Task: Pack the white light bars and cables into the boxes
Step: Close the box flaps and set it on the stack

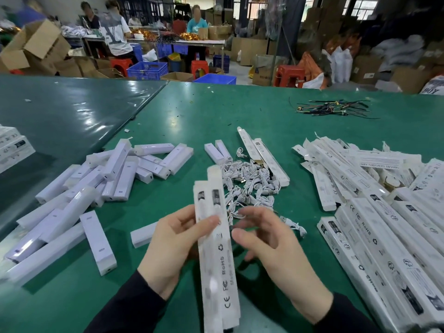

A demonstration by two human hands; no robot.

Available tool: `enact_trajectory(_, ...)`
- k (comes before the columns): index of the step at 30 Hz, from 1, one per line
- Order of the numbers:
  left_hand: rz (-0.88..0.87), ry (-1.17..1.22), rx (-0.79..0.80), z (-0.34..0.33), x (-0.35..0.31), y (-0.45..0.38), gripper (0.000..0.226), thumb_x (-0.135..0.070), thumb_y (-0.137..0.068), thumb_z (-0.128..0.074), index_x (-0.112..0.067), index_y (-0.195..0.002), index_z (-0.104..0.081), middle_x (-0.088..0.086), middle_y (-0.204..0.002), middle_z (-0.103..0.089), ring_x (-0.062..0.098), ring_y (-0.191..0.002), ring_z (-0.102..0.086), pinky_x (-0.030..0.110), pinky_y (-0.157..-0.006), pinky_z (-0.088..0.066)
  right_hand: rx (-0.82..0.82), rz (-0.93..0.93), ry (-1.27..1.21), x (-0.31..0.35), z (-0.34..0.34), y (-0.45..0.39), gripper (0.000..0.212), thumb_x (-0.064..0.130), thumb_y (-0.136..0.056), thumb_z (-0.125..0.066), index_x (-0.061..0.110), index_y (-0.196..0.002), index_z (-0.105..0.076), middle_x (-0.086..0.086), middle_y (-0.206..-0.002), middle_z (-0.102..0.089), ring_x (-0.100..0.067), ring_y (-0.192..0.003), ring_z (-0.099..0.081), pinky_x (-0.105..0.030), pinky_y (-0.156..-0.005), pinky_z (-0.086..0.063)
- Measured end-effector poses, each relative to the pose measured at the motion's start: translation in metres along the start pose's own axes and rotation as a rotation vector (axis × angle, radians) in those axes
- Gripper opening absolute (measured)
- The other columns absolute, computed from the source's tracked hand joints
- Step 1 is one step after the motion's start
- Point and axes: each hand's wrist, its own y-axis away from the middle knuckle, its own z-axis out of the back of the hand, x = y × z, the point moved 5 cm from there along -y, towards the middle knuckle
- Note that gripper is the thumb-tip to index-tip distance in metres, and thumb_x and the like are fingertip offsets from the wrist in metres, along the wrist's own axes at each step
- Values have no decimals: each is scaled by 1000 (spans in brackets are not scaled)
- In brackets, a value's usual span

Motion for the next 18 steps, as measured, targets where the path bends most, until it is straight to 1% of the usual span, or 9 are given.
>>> enact_trajectory(3, -58, -129, 109, -13, 7, 5, 32, -19, -76, -69, -10, -107, -74, 10, -109, -74, 24, -96, -71, 25, -74, -56, -36, 67, -15, 4, 3, 1, 34, 26, -78, -76, 24, -109, -65, 3, -88, -70, -12, -73, -63, -20, -55, -48)
enact_trajectory(6, -2, -164, 256, -25, 15, 9, 30, -22, -93, -60, -16, -121, -68, 8, -118, -71, 25, -104, -69, 31, -83, -56, -25, 49, -5, 3, 2, -1, 20, 14, -85, -74, 22, -102, -69, -2, -90, -74, -17, -71, -64, -24, -55, -50)
enact_trajectory(8, 125, -106, 276, -26, 17, 10, 31, -30, -92, -58, -29, -121, -69, 6, -117, -71, 20, -99, -70, 31, -73, -58, -8, 17, -45, 2, 6, -2, 15, 14, -87, -69, 18, -101, -73, -3, -95, -75, -19, -79, -68, -27, -63, -54)
enact_trajectory(10, 205, -33, 294, -24, 18, 9, 36, -28, -87, -56, -35, -120, -68, 7, -118, -71, 20, -94, -71, 31, -65, -59, 32, -10, -100, 3, 7, -4, 16, 16, -92, -63, 17, -104, -74, -4, -100, -75, -18, -88, -70, -27, -69, -56)
enact_trajectory(12, 201, -29, 300, -22, 18, 8, 36, -24, -88, -62, -36, -122, -67, 10, -119, -70, 24, -98, -71, 32, -67, -59, 62, -16, -127, 5, 7, -3, 19, 15, -96, -58, 16, -106, -74, -5, -102, -76, -16, -88, -71, -23, -66, -55)
enact_trajectory(14, 170, -14, 296, -21, 18, 7, 38, -21, -88, -69, -33, -123, -66, 16, -117, -69, 30, -97, -71, 37, -75, -60, 80, -13, -112, 5, 4, -1, 21, 14, -97, -56, 16, -106, -75, -6, -101, -76, -17, -85, -70, -21, -64, -53)
enact_trajectory(15, 146, -8, 294, -21, 18, 7, 41, -18, -85, -68, -30, -124, -66, 19, -114, -70, 35, -95, -70, 39, -78, -60, 95, -11, -98, 4, 2, 0, 22, 14, -98, -55, 15, -107, -75, -8, -100, -76, -18, -82, -69, -22, -62, -52)
enact_trajectory(16, 121, -5, 291, -21, 17, 7, 44, -16, -83, -66, -26, -125, -66, 21, -112, -70, 38, -94, -70, 39, -79, -59, 107, -7, -89, 3, 0, 0, 23, 14, -98, -54, 15, -107, -75, -10, -98, -75, -17, -79, -68, -22, -61, -51)
enact_trajectory(18, 66, -31, 259, -20, 16, 6, 48, -14, -82, -67, -22, -129, -64, 18, -112, -71, 36, -95, -70, 35, -80, -57, 88, 11, -81, 3, -2, 1, 22, 12, -97, -55, 16, -108, -73, -12, -95, -73, -15, -74, -66, -24, -58, -50)
